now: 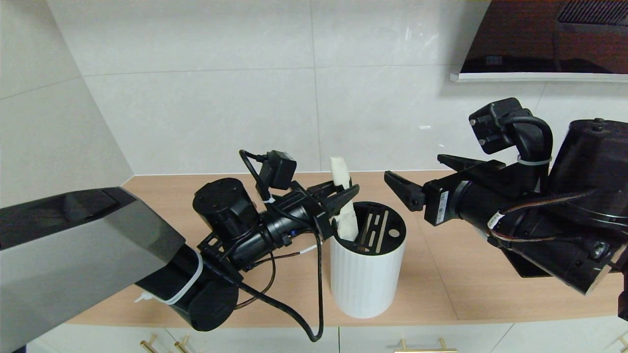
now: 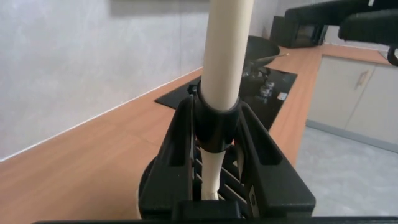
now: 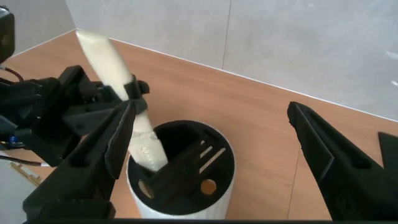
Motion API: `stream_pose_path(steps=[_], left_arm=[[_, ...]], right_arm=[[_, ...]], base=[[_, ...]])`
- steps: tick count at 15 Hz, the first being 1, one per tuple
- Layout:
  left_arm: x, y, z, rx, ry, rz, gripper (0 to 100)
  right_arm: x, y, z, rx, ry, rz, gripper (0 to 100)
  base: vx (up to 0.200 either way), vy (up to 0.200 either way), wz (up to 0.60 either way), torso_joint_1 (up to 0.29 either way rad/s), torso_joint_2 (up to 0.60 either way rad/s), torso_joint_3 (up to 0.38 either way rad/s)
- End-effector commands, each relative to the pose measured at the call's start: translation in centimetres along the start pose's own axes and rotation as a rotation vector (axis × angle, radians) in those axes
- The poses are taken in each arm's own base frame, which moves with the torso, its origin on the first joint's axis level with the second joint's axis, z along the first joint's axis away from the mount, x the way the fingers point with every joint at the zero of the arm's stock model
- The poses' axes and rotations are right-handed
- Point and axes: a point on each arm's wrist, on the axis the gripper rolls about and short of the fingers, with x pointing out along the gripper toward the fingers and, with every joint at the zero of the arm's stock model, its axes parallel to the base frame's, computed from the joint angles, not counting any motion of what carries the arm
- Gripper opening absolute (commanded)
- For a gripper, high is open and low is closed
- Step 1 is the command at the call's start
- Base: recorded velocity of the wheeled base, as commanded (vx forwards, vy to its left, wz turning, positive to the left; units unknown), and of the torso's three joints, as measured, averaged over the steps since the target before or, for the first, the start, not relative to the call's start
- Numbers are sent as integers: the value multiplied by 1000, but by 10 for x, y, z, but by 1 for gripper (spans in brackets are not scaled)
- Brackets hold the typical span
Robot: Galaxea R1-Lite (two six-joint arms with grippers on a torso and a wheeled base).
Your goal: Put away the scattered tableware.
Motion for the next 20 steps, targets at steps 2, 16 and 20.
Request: stream_pose_path(steps=[2,16,20], left_arm=[[0,0,0,-2,-2,0,100],[-54,-18,90,7,-171,86,100],[-112,-32,123,29,-218,155,100]], right_arm=[[0,0,0,-1,1,0,100],[-5,-13,7,8,-27,-43,100],[-36,-55,12,16,-55,-184,100]], base=[[0,0,0,0,0,0],[0,0,0,0,0,0],[0,0,0,0,0,0]])
